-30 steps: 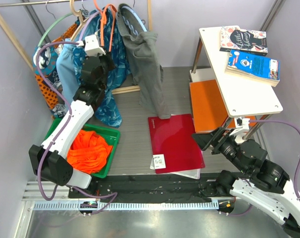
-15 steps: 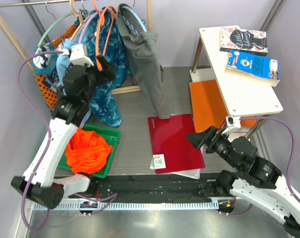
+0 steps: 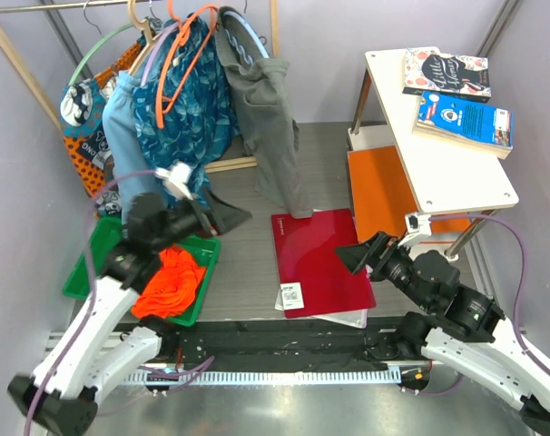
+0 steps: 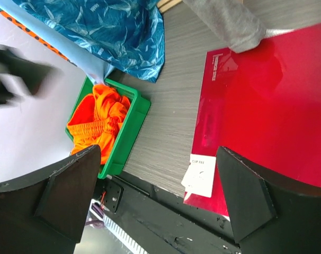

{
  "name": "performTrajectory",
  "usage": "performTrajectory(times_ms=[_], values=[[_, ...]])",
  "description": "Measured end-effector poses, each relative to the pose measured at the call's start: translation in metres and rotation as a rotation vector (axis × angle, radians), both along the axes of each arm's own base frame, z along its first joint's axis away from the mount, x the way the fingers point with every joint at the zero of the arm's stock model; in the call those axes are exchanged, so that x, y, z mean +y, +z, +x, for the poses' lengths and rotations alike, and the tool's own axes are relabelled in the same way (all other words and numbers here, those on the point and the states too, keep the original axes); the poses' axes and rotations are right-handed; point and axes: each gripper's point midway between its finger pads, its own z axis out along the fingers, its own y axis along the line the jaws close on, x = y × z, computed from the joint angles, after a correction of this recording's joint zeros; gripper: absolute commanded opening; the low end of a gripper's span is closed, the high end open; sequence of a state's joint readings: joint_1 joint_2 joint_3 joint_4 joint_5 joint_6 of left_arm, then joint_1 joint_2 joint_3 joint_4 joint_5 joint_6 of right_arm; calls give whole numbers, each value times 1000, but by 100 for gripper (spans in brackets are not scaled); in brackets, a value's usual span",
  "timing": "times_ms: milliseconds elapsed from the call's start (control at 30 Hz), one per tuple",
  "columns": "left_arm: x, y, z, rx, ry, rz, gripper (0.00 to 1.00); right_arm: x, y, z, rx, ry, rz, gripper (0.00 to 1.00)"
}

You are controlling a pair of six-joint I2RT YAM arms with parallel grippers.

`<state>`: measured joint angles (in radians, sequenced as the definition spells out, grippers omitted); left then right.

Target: Remove the shorts from the hanger

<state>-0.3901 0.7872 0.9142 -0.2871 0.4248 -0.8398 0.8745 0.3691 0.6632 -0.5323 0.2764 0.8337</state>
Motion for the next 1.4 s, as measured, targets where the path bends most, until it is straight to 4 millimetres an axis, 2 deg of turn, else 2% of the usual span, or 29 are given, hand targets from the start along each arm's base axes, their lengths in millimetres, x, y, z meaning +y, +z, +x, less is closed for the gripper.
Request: performTrajectory(times_ms=[67,133,167,200,267,400,467,567,667,767,833,967,1033,1233,1400], values=[[-20,-47,-10,140,-72,6,87,3,-6,0,16,5,8,95],[-39,-97,-30,281,-146,46,87,7,-13,0,34,10,22,95],[-44,-112,-40,321,-174,60,87,9,-16,0,42,14,28,96],[-47,-118,-49,336,-199,66,87,10,-19,0,52,15,34,95],[-49,-121,-64,324,-226,48,88,14,-28,0,73,19,51,95],[-36,-113,-84,223,-223,-57,89,17,-55,-3,120,22,76,96],[-27,-122,-97,194,-217,-121,89,16,-72,-6,142,18,100,96],[-18,-143,-111,186,-216,-215,89,14,-86,-9,152,9,150,96],[-18,-175,-123,259,-242,-265,88,12,-94,-12,144,4,231,96],[-21,-188,-127,341,-260,-244,91,12,-104,-13,168,-5,246,98],[-21,-188,-129,344,-272,-242,92,12,-113,-12,185,-9,235,99],[-20,-173,-133,278,-300,-279,93,13,-135,-12,211,-15,203,100],[-21,-172,-135,271,-308,-279,92,15,-135,-11,206,-10,212,100],[-20,-176,-135,260,-313,-257,93,28,-114,-9,149,37,323,100],[-20,-178,-136,251,-319,-243,93,30,-110,-8,137,43,344,100]])
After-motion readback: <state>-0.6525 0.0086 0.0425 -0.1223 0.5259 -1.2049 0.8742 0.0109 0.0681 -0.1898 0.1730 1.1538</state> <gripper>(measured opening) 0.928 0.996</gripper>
